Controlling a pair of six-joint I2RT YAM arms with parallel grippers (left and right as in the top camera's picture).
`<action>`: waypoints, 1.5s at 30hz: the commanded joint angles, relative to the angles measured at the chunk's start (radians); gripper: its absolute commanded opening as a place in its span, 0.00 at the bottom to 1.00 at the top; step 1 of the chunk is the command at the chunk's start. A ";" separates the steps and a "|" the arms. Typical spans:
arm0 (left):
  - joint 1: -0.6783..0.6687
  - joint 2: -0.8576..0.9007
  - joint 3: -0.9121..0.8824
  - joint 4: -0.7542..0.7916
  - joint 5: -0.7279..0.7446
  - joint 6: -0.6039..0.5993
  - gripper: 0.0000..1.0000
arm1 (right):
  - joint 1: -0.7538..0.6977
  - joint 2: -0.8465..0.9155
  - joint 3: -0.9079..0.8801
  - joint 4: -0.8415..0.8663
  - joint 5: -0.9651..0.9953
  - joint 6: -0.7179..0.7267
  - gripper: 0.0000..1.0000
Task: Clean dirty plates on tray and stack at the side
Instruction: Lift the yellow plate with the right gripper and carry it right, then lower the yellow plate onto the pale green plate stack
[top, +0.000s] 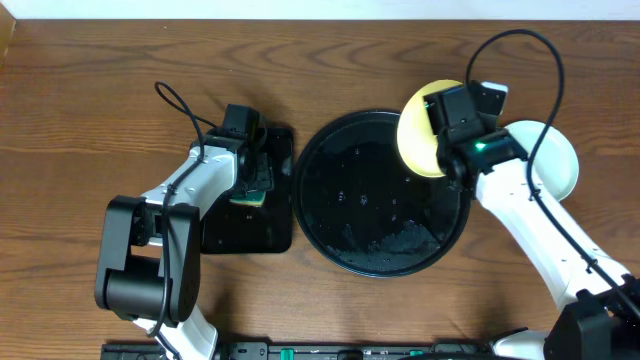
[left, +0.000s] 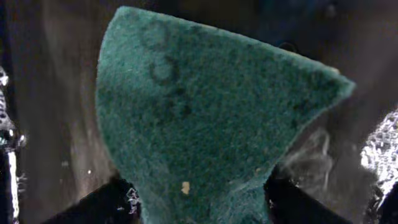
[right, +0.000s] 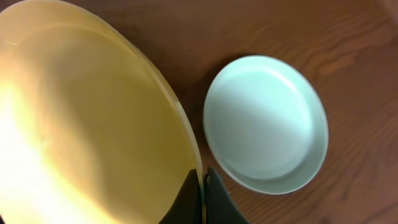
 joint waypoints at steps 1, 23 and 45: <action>0.003 0.003 -0.015 -0.007 -0.002 0.015 0.27 | -0.038 -0.025 0.004 -0.001 -0.063 0.030 0.01; 0.003 -0.082 0.011 -0.007 -0.002 0.041 0.79 | -0.404 -0.126 0.004 -0.147 -0.152 0.172 0.01; 0.003 0.047 -0.002 0.102 -0.003 0.041 0.07 | -0.707 -0.045 -0.005 -0.155 -0.352 0.210 0.01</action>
